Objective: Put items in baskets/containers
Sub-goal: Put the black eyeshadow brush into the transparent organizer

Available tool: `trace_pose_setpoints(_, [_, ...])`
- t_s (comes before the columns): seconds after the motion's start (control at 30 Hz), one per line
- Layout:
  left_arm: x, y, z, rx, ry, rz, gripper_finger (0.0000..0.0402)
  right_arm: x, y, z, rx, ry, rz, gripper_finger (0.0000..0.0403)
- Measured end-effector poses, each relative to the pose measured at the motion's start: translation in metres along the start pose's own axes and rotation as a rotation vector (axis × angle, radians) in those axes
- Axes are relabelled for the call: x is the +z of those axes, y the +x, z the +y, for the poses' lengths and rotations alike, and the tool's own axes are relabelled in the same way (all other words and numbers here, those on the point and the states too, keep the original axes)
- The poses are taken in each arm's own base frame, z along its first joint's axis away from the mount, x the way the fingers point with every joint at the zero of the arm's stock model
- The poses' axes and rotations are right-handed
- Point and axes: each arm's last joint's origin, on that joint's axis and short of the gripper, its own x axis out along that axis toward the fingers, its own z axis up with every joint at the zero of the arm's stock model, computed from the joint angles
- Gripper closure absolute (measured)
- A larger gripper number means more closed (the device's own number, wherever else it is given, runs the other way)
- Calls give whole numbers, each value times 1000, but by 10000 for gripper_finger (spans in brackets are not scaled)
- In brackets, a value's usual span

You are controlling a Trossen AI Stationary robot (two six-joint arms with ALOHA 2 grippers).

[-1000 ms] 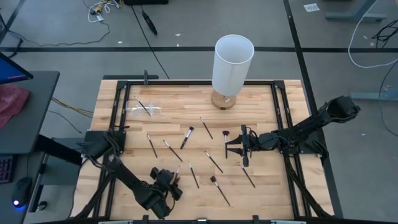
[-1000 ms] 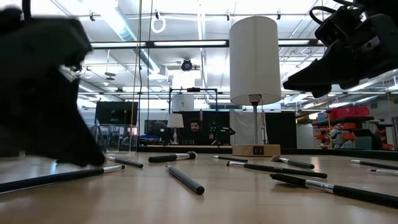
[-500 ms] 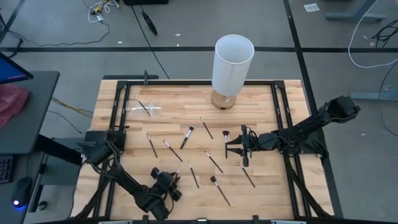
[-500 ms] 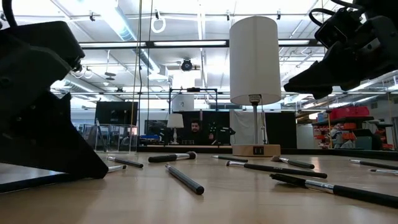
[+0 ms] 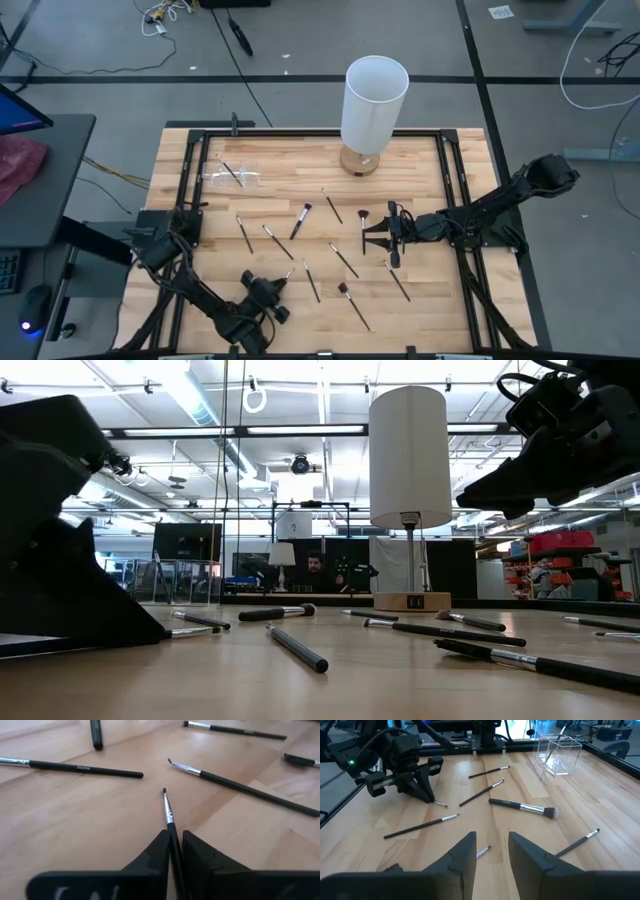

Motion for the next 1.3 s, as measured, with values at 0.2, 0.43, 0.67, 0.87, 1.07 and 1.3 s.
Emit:
trace_pose_setpoints(0.2, [-10,-5,2,-42,-64,-55,386,0,0,0,0,-18,0,288])
trace_pose_setpoints(0.43, [-9,-3,-1,-51,-97,-62,386,0,0,0,0,-18,1,288])
trace_pose_setpoints(0.67, [4,-9,-9,-36,-88,-61,386,0,0,0,0,-18,-1,288])
trace_pose_setpoints(0.87, [19,-19,-16,-48,-68,-23,387,1,0,0,2,-13,-14,288])
trace_pose_setpoints(1.07, [32,-8,-18,-38,-56,-117,384,2,0,0,2,-11,-17,288])
trace_pose_setpoints(1.3, [48,9,-28,-52,-70,-273,385,0,0,0,5,10,-4,288])
